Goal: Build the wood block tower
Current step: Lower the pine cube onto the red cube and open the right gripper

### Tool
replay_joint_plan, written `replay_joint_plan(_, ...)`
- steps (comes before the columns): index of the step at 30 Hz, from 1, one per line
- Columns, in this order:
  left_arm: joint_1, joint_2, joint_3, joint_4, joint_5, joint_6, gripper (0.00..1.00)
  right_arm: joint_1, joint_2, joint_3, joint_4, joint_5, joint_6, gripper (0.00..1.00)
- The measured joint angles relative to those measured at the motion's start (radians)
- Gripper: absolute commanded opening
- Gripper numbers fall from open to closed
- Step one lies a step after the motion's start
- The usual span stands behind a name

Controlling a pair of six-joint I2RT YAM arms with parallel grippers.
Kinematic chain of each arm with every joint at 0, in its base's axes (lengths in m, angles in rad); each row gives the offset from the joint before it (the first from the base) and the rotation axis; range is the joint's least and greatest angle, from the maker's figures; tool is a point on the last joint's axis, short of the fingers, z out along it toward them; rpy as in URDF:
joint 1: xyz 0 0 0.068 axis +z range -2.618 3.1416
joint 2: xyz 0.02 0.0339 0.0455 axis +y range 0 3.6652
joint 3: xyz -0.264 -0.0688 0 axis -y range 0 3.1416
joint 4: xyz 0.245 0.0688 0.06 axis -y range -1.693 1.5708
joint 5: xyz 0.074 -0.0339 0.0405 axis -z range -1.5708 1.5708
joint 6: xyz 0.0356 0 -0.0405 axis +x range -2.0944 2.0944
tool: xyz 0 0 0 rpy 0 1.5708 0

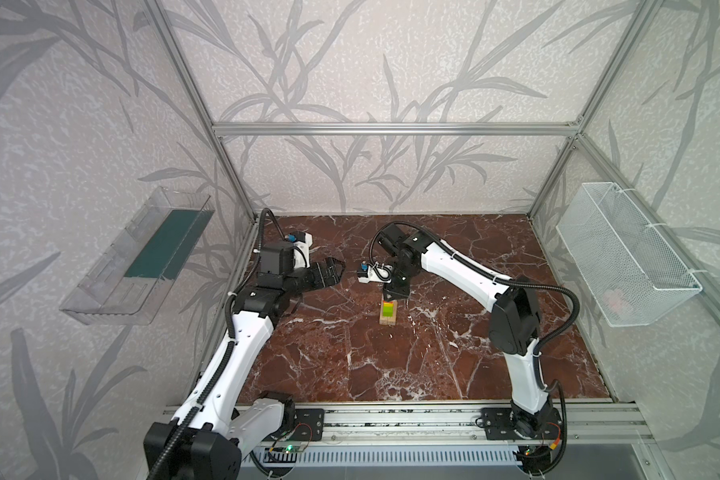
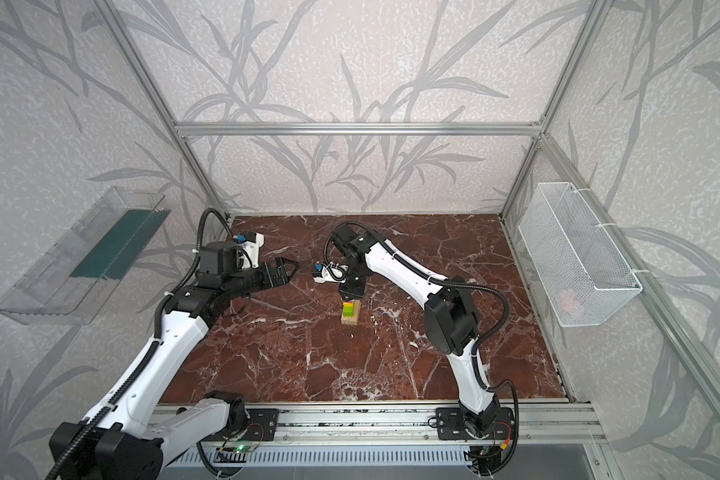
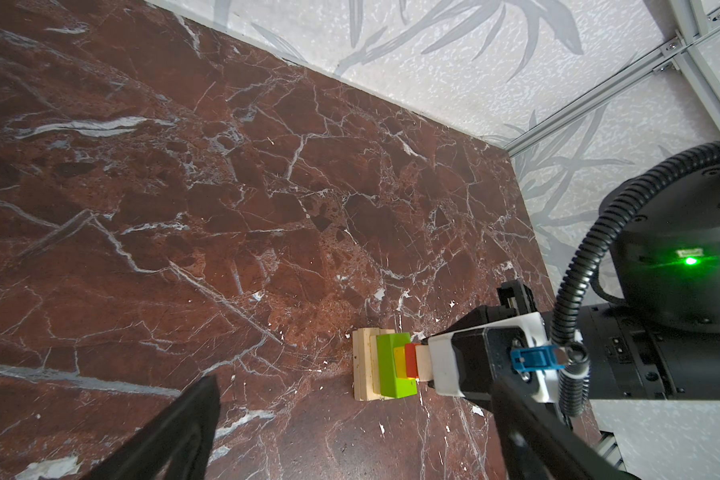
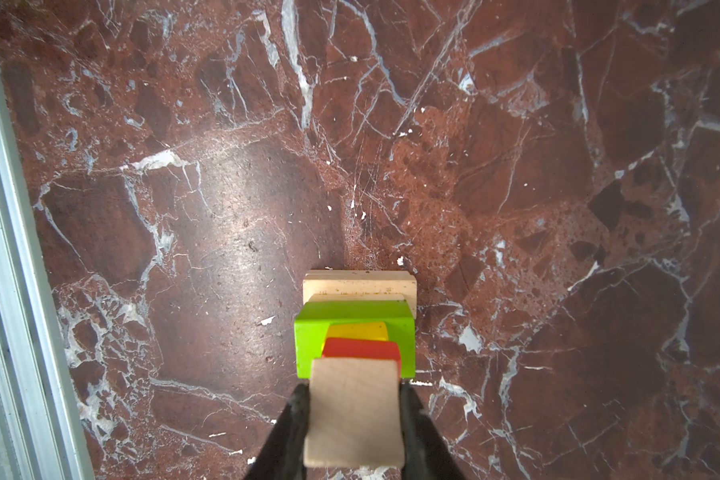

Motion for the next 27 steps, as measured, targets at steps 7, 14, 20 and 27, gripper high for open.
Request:
replay_joint_plan(7, 0.004, 0.0, 0.0, 0.0, 0.004, 0.0, 0.99, 0.001, 0.0, 0.001, -0.001, 0.014, 0.0, 0.34)
replay_joint_plan(14, 0.005, 0.0, 0.0, 0.0, 0.01, -0.001, 0.99, 0.001, 0.009, 0.013, -0.006, 0.021, 0.001, 0.37)
replay_joint_plan(20, 0.006, 0.0, -0.001, 0.001, 0.016, -0.001, 0.99, 0.002, 0.009, 0.02, -0.008, 0.021, 0.001, 0.39)
replay_joint_plan(27, 0.01, 0.0, -0.005, 0.001, 0.018, -0.003, 0.99, 0.002, 0.009, 0.026, -0.015, 0.021, 0.001, 0.39)
